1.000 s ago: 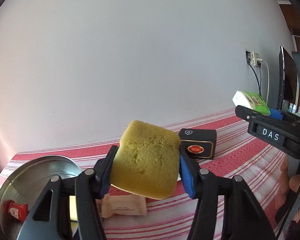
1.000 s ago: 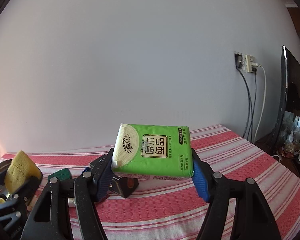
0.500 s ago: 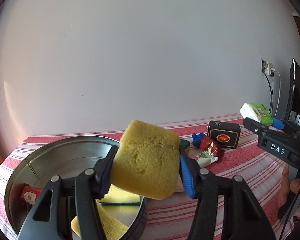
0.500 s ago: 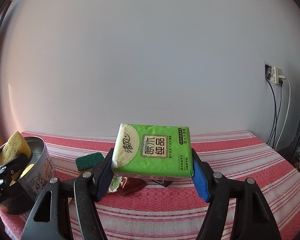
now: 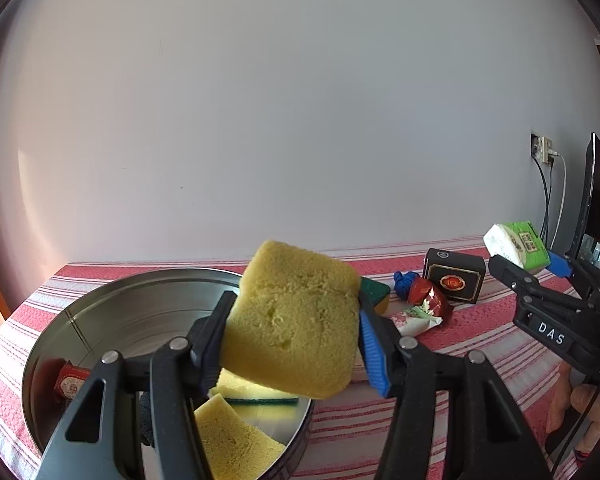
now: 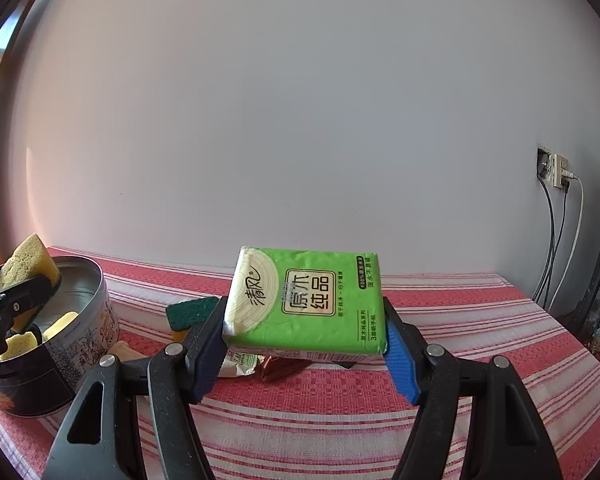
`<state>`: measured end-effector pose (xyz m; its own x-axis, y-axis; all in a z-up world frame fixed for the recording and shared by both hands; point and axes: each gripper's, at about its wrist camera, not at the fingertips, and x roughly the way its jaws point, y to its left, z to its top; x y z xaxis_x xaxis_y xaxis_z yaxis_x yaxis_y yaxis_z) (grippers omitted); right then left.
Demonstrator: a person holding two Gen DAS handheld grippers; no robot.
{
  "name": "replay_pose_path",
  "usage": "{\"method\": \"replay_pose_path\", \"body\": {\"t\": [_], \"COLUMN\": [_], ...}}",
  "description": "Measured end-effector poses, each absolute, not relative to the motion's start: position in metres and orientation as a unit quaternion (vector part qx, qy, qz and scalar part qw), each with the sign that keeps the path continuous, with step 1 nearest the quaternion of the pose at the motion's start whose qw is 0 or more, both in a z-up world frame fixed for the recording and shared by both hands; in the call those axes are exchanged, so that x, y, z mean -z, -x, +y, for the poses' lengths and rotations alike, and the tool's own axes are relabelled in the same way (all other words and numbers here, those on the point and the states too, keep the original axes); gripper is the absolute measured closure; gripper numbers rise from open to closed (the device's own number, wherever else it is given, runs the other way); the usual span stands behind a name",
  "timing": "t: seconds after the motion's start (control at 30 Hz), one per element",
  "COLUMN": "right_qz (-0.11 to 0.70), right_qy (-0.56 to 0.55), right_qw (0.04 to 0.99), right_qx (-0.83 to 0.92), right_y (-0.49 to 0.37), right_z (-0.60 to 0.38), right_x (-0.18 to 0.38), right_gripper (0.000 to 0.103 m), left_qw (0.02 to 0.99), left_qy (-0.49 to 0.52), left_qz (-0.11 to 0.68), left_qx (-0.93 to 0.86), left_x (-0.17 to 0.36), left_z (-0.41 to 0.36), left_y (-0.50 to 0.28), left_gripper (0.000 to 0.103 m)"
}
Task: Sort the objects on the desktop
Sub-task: 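Move both held items over the silver tin, left tool with sponge, right tool with tissue pack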
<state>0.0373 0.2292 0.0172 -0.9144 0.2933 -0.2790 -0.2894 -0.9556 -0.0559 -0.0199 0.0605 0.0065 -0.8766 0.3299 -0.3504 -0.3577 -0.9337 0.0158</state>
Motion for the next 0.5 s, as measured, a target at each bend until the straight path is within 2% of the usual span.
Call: {"method": "replay_pose_path", "body": {"t": [0.5], "right_qz": [-0.022], "right_qy": [0.127], "right_qw": [0.085], "right_qx": [-0.988], "right_y": [-0.069], "right_z": [0.166], "right_x": [-0.022], "right_gripper": [0.032], "left_qw": [0.158], "left_qy": [0.159], "left_qz": [0.049], "left_qx": [-0.973], "left_x": [-0.005], "left_z": [0.032], "left_y": [0.017], "left_gripper": [0.046]}}
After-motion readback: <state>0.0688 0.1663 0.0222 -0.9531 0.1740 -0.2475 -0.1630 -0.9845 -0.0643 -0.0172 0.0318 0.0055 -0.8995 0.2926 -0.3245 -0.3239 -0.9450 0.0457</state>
